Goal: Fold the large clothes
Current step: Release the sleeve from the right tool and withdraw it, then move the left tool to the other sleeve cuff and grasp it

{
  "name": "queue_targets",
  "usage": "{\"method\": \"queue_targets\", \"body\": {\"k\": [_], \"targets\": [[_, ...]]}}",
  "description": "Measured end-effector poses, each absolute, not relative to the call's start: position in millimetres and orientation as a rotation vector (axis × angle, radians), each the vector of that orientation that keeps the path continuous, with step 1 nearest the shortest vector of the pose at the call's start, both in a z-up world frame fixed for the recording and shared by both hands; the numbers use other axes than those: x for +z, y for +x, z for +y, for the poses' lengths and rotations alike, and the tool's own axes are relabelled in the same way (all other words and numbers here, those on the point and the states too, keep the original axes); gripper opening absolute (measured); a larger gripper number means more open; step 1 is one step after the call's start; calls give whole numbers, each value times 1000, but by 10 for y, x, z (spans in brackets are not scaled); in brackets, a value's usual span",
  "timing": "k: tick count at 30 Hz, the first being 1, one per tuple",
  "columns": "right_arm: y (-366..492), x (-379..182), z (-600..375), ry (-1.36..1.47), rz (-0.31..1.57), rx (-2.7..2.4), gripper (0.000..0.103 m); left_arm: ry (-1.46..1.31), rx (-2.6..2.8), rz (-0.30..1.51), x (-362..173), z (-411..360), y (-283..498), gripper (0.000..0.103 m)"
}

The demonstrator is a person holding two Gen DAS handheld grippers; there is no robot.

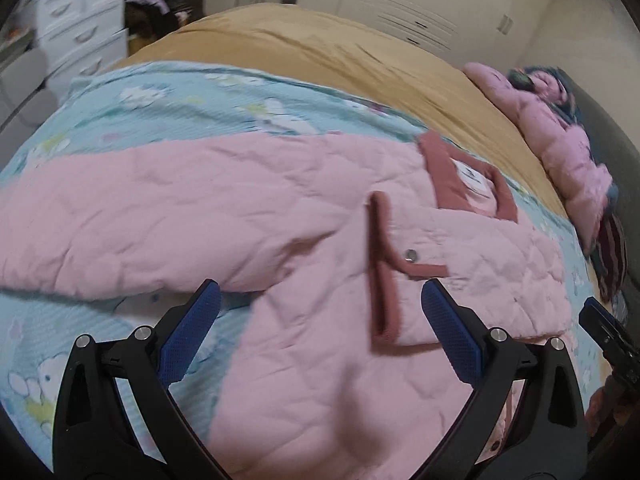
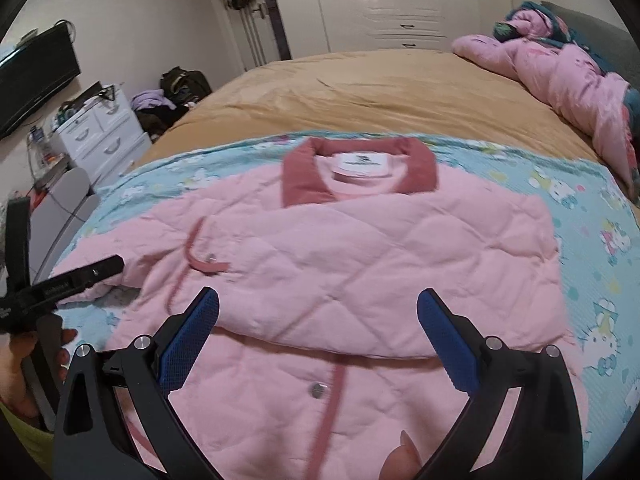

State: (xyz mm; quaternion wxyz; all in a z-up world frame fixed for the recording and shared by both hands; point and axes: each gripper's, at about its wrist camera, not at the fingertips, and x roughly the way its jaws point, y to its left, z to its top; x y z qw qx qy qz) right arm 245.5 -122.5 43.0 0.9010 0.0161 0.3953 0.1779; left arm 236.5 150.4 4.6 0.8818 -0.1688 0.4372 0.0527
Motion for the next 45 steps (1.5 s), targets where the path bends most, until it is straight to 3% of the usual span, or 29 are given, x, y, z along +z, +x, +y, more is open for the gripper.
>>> {"method": "queue_targets", "body": {"k": [26, 45], "targets": [[2170, 681, 290, -71, 777, 554, 99, -532, 366, 856, -59, 2833, 1718, 94], [2154, 521, 1319, -149, 804, 686, 99, -750, 582, 780, -316, 3661, 1381, 94]]}}
